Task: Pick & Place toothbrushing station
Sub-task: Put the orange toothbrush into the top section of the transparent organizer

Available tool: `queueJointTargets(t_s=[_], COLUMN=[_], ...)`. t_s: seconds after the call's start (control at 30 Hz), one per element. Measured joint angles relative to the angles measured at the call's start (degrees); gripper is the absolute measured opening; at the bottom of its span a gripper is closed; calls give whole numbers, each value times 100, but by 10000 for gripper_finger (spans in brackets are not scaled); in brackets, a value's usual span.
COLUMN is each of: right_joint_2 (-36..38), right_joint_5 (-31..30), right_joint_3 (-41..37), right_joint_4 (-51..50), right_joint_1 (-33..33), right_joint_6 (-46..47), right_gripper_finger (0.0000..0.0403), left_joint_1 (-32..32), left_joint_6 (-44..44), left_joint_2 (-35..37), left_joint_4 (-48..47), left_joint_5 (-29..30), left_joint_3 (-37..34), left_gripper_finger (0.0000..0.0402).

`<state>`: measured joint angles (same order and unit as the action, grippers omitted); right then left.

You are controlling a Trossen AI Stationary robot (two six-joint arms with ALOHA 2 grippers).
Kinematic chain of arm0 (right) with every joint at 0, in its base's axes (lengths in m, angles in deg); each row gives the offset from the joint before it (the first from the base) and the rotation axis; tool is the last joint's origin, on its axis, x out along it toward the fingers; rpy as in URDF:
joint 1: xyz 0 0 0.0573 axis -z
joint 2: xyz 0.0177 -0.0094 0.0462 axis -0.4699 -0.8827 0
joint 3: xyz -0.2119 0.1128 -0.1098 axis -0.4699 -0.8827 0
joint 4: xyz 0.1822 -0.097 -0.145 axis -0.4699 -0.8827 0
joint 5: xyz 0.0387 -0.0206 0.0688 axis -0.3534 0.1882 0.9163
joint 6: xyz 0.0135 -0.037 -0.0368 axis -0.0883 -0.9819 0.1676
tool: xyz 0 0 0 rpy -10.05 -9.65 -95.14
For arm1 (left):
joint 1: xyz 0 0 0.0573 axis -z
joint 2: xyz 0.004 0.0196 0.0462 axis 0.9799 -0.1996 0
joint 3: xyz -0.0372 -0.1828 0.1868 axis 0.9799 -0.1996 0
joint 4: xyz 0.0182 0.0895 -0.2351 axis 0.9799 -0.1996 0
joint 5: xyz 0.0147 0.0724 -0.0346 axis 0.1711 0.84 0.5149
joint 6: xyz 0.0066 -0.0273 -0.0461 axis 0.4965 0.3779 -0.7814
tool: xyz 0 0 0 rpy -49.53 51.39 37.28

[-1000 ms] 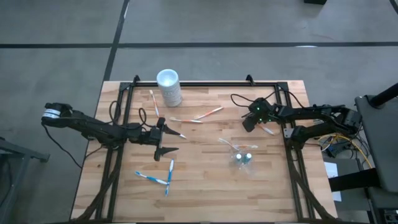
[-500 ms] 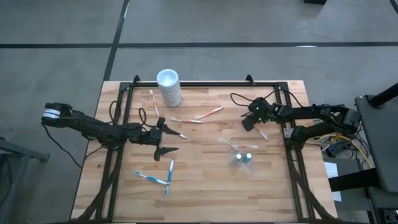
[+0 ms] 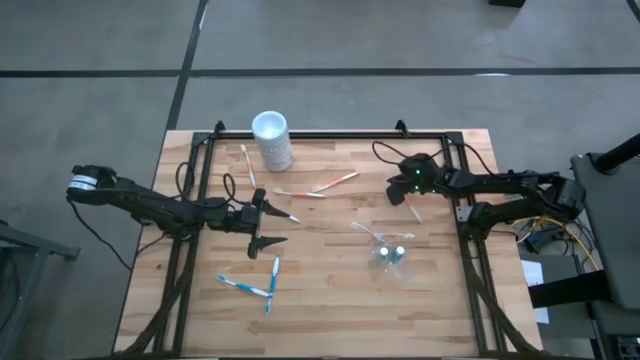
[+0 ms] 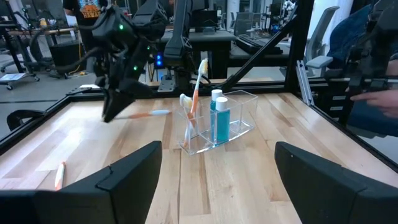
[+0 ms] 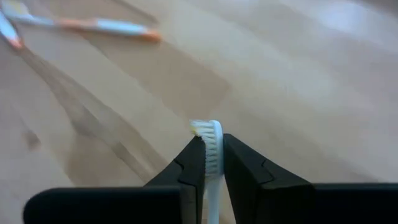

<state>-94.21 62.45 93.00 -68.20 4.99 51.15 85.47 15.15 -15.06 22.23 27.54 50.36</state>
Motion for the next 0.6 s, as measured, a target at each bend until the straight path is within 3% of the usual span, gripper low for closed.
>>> queueJointTargets(t_s=[0.3,0.6], right_joint_2=[761,1805], right_joint_5=[-53,121], right_joint_3=[-57,-324], right_joint_4=[680,2012], right_joint_1=[0,0], right_joint_6=[-23,-594], right_gripper_finger=[42,42], left_joint_1=[-2,-2], left_joint_6=[0,0], left_joint_2=[1,1], left_joint_4=[-1,1], left_joint_5=[0,0], left_joint_3=[0,0], left_gripper_finger=[319,319])
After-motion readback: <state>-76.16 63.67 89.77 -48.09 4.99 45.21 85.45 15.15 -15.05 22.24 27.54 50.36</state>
